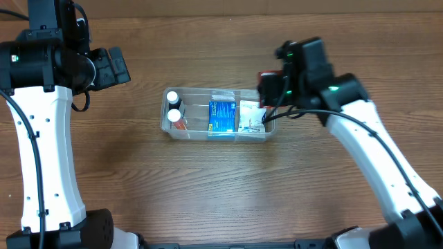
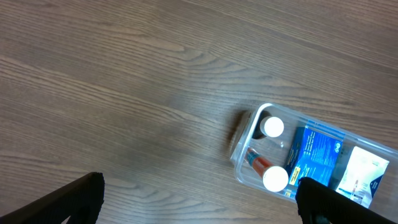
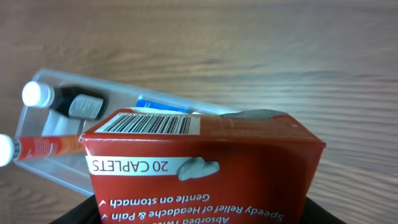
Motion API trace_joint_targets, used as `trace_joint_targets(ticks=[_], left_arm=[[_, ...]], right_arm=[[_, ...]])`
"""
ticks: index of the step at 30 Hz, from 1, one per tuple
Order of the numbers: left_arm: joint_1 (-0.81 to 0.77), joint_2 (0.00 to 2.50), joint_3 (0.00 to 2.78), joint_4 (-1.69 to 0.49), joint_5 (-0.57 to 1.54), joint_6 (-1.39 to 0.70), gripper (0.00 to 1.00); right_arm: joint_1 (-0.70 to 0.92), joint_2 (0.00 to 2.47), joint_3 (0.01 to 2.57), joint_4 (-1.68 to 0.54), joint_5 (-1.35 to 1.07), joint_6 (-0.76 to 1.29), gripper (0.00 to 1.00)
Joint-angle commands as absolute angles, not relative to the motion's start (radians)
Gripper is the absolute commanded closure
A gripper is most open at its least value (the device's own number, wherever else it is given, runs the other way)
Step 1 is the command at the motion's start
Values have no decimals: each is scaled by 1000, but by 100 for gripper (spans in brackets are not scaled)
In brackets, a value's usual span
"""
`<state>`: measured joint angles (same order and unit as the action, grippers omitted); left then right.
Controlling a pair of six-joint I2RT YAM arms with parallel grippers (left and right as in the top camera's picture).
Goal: Pack container
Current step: 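Carry the red box into the container's right end beside the blue box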
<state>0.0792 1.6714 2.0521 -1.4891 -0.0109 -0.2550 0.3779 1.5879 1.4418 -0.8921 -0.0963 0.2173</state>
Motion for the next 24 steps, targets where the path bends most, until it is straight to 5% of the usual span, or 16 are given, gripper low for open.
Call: trace_joint_targets(ticks=[1,18,24], left_arm=[[78,1658,2049,-1485,1,-250,0],[78,1658,2049,-1481,0,-247,0],[78,1658,2049,-1480,0,-247,0]], right_arm=[[419,1665,1460,-873,-88,263,36],[439,1843,1460,-902,-88,266,34],[439,1842,1460,-897,-88,266,4]])
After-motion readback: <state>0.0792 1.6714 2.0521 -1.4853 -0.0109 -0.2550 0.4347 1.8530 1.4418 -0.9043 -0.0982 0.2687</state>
